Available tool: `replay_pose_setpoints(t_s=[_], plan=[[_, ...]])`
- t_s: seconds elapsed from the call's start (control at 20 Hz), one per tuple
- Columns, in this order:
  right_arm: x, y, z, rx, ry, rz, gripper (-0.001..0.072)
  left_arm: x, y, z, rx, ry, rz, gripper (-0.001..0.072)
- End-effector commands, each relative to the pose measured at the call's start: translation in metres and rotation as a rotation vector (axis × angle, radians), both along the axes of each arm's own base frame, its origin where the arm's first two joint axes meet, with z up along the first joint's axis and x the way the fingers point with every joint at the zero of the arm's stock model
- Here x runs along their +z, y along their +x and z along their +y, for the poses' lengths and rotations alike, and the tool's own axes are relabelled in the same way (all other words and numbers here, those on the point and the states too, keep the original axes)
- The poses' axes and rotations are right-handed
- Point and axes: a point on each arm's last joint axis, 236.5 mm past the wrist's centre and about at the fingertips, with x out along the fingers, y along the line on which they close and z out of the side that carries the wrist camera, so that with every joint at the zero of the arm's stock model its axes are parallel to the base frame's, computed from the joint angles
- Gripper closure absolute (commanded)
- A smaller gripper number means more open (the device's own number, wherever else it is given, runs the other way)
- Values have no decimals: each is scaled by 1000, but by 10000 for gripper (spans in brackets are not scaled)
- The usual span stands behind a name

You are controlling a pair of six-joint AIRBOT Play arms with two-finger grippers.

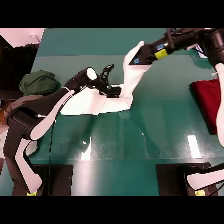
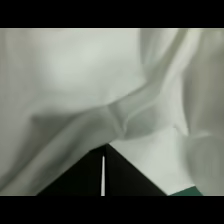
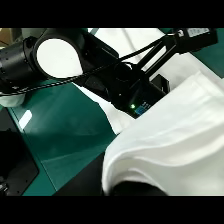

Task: Fold the shirts.

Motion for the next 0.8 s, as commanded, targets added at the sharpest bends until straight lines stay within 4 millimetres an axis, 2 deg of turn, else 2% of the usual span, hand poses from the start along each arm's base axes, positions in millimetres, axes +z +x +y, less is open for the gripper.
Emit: replay_pose_setpoints(t_s=[0.0, 0.15, 0.25, 0.4, 0.5, 0.6, 0.75], plan=[[-4, 1, 33, 19, 24, -15, 699, 16, 5, 20, -18, 2, -6, 681], [-7, 0, 50, 34, 39, -45, 699, 56, 12, 39, -49, -3, -89, 681], [-4, 1, 60, 31, 57, -65, 699, 90, 18, 64, -53, 8, -159, 681], [-11, -5, 76, 66, 57, -67, 699, 151, 33, 123, 30, 32, -270, 680], [-22, -9, 89, 87, 54, -53, 699, 186, 35, 167, 89, 68, -333, 680], [-32, -9, 105, 108, 56, -65, 699, 213, 31, 208, 140, 120, -379, 679], [-52, -11, 138, 154, 58, -60, 698, 246, 18, 251, 207, 147, -420, 680]])
